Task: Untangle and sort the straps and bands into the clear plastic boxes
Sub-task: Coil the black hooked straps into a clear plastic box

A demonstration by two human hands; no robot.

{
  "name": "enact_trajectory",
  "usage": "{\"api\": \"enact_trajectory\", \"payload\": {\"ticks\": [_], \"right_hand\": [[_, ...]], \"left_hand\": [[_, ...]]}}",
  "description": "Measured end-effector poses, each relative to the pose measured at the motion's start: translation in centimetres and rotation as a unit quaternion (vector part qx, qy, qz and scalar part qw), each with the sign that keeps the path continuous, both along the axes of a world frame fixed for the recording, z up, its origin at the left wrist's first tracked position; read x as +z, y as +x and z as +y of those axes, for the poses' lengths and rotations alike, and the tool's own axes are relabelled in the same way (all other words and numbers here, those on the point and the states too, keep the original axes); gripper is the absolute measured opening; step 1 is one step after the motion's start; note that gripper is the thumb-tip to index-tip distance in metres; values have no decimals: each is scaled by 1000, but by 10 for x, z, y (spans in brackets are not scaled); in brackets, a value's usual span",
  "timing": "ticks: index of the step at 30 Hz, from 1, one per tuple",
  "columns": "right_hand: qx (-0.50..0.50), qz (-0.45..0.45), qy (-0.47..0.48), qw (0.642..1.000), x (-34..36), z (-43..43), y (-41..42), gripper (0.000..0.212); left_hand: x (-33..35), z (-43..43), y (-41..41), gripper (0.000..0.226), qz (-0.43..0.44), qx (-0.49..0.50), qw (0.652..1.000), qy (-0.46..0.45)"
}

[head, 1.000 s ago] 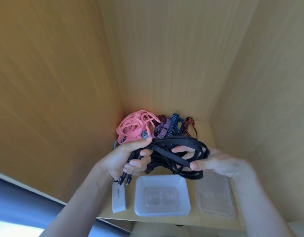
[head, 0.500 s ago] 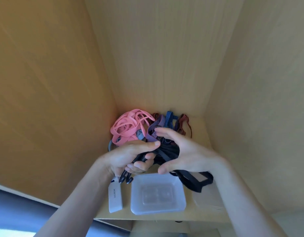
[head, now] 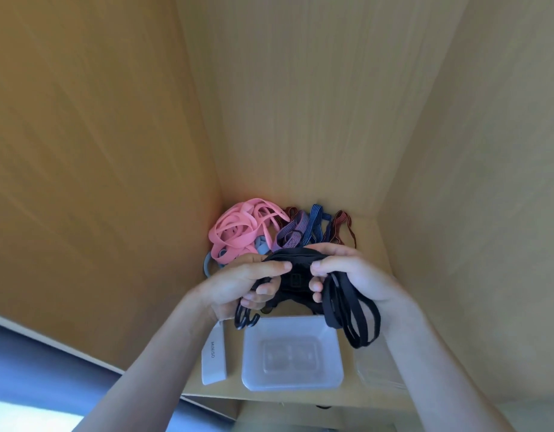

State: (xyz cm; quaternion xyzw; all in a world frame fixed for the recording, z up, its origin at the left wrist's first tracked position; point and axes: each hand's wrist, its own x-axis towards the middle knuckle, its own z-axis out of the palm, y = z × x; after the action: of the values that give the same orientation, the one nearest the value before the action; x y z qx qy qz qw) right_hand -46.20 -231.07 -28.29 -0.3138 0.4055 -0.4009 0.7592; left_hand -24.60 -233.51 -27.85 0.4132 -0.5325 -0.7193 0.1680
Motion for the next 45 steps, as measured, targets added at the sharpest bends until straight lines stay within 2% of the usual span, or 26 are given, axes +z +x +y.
{"api": "enact_trajectory", "payload": {"ticks": [3, 7, 11, 12, 14, 17, 24, 28, 31, 36, 40, 43, 45], "right_hand": [[2, -28, 12, 1000, 3, -2, -3, 40], [52, -64, 5, 997, 3, -8, -8, 47], [7, -100, -35, 994, -4, -6, -8, 69], [-21, -88, -48, 995, -4, -5, -4, 66], [-86, -56, -54, 993, -2, -4, 8, 46], [-173, -17, -42, 984, 0, -1, 26, 33], [-241, 152, -67, 956, 5, 8, 50, 29], [-252, 243, -143, 926, 0, 9, 53, 31], [-261, 286, -188, 903, -6, 8, 56, 32], [-268, 233, -195, 914, -10, 9, 62, 20], [-240, 181, -200, 932, -17, 10, 56, 41], [-233, 121, -206, 943, -16, 10, 55, 39], [-254, 148, -218, 931, -13, 10, 59, 35]], "left_hand": [[-2, 2, 0, 50, 7, 47, 999, 9], [-4, 3, -3, 32, 45, 103, 994, 12], [-5, 6, -13, 31, 64, 148, 986, 31], [-5, 7, -16, 37, 64, 155, 985, 31], [-8, 9, -24, 47, 65, 171, 982, 33], [-12, 10, -37, 49, 80, 215, 972, 58], [-5, 18, -57, 54, 133, 248, 957, 67], [-5, 22, -65, 58, 148, 268, 949, 68], [-8, 26, -70, 51, 146, 266, 951, 64], [-8, 31, -75, 52, 133, 268, 954, 32], [-8, 32, -76, 58, 177, 254, 950, 36], [-8, 29, -78, 54, 190, 254, 948, 38], [-12, 29, -77, 56, 155, 248, 956, 16]]}}
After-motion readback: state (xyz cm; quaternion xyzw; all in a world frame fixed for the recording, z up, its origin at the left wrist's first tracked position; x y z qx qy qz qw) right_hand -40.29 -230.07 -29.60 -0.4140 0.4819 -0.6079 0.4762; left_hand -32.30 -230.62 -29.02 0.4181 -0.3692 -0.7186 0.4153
